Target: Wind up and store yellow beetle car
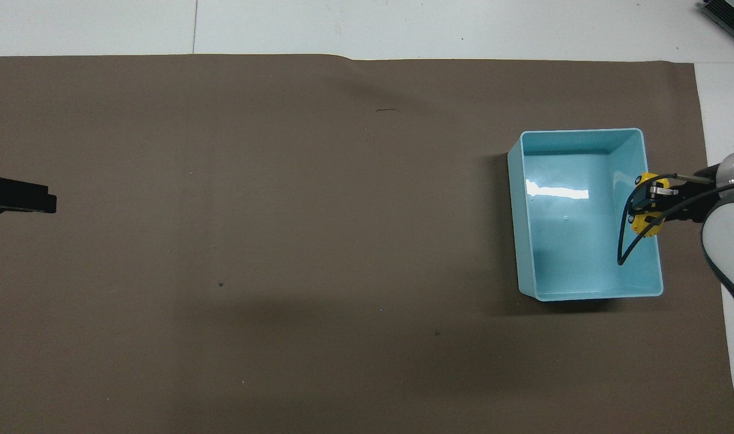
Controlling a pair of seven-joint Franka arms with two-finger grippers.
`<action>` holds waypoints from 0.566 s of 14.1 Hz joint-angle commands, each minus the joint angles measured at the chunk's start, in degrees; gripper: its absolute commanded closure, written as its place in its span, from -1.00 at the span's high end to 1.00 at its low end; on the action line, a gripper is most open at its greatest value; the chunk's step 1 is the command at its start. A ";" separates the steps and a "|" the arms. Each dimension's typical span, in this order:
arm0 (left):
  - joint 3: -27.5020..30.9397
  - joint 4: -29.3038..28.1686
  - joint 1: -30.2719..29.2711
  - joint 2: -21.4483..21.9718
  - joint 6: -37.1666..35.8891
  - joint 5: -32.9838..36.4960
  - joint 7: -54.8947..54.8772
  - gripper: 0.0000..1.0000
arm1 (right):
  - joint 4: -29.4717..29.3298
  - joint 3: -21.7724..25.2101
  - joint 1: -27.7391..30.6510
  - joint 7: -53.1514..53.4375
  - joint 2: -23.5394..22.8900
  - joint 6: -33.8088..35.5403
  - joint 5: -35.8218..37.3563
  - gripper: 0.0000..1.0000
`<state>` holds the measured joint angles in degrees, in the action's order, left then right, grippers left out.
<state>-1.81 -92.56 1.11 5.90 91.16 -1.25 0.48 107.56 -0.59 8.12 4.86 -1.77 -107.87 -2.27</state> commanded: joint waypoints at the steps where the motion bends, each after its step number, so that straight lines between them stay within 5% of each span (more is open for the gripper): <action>1: -0.56 -0.34 -0.93 0.25 -0.01 -0.24 -0.39 1.00 | 2.66 -0.46 0.23 -2.04 2.38 -0.41 0.77 -1.00; 8: -0.47 -0.34 -1.55 0.25 -0.28 -0.24 -0.39 1.00 | 6.25 -0.55 -2.23 -3.01 2.21 -5.50 3.58 -1.00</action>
<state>-1.68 -92.59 0.52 5.89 91.11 -1.25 0.48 111.10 -1.08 6.80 3.48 -1.16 -110.98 -0.34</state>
